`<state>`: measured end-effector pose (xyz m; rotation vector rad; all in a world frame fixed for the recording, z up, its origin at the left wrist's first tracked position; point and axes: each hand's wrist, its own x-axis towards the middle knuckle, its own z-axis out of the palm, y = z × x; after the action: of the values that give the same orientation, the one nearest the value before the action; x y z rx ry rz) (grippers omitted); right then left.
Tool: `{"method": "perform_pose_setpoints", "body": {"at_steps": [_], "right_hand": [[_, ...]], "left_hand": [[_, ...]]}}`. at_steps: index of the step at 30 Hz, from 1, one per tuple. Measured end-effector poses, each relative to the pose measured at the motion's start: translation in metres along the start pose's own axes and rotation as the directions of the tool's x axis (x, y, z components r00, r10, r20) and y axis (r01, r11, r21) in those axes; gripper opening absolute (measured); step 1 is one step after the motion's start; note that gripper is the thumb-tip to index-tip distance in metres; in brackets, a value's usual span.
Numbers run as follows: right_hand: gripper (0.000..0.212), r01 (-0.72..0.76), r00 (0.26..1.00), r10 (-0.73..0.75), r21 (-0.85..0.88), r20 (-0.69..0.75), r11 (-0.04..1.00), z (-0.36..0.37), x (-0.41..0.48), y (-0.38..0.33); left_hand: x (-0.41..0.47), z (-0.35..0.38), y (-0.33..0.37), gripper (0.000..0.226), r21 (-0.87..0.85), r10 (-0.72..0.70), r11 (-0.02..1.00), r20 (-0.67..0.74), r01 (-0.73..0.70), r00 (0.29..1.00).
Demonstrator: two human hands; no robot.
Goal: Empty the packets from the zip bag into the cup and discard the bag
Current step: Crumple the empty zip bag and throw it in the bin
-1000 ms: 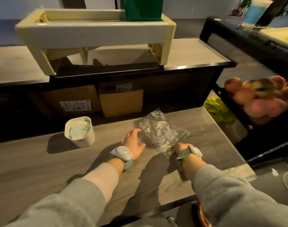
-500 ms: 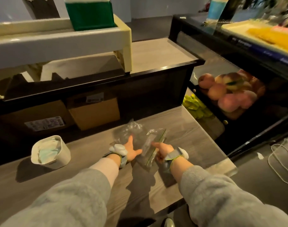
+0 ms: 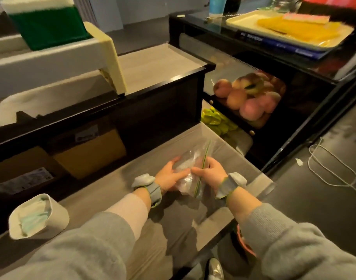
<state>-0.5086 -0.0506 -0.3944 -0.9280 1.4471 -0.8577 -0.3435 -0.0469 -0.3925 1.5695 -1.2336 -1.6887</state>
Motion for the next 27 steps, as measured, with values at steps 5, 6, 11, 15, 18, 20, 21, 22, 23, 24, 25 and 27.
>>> {"method": "perform_pose_setpoints", "body": {"at_steps": [5,6,11,15,18,20,21,22,23,24,25,27], "right_hand": [[0.092,-0.099,0.975,0.139,0.217,-0.174,0.971,-0.074,-0.014,0.022],[0.082,-0.097,0.977,0.146,0.286,-0.155,0.953,-0.092,-0.021,0.028],[0.049,0.051,0.975,0.038,0.385,-0.218,0.922,-0.177,-0.056,0.062],[0.044,0.110,0.939,0.045,0.420,-0.342,0.901,-0.234,-0.075,0.101],[0.030,0.091,0.930,0.080,0.435,-0.359,0.896,-0.266,-0.079,0.132],[0.050,0.020,0.901,0.117,0.309,-0.418,0.951,-0.288,-0.078,0.156],[0.056,-0.023,0.877,0.142,0.256,-0.458,0.967,-0.297,-0.074,0.167],[0.057,-0.064,0.854,0.166,0.216,-0.493,0.974,-0.305,-0.069,0.177],[0.053,-0.101,0.835,0.182,0.181,-0.519,0.978,-0.312,-0.063,0.188],[0.046,-0.136,0.814,0.195,0.147,-0.546,0.980,-0.319,-0.057,0.199],[0.037,-0.168,0.794,0.206,0.119,-0.572,0.978,-0.326,-0.051,0.210],[0.025,-0.219,0.754,0.255,0.134,-0.605,0.966,-0.338,-0.038,0.234]], "left_hand": [[0.018,0.079,0.018,0.042,-0.058,0.024,0.998,0.077,-0.020,0.997],[0.024,0.099,0.019,0.040,-0.078,-0.008,0.997,0.079,0.014,0.997],[0.047,0.196,0.023,0.035,-0.092,-0.274,0.954,0.109,0.284,0.955],[0.054,0.281,0.025,0.033,-0.194,-0.335,0.905,0.220,0.378,0.916],[0.068,0.322,0.017,0.025,-0.299,-0.399,0.828,0.282,0.475,0.873],[0.081,0.348,0.010,0.026,-0.305,-0.444,0.794,0.301,0.526,0.844],[0.090,0.361,0.004,0.024,-0.305,-0.465,0.782,0.296,0.544,0.834],[0.098,0.371,-0.002,0.021,-0.291,-0.475,0.788,0.272,0.543,0.837],[0.106,0.382,-0.009,0.017,-0.275,-0.480,0.797,0.253,0.538,0.840],[0.114,0.391,-0.017,0.021,-0.252,-0.490,0.801,0.245,0.543,0.836],[0.123,0.402,-0.026,0.028,-0.239,-0.506,0.797,0.240,0.555,0.829],[0.143,0.421,-0.049,0.031,-0.229,-0.539,0.779,0.229,0.583,0.811]]}}
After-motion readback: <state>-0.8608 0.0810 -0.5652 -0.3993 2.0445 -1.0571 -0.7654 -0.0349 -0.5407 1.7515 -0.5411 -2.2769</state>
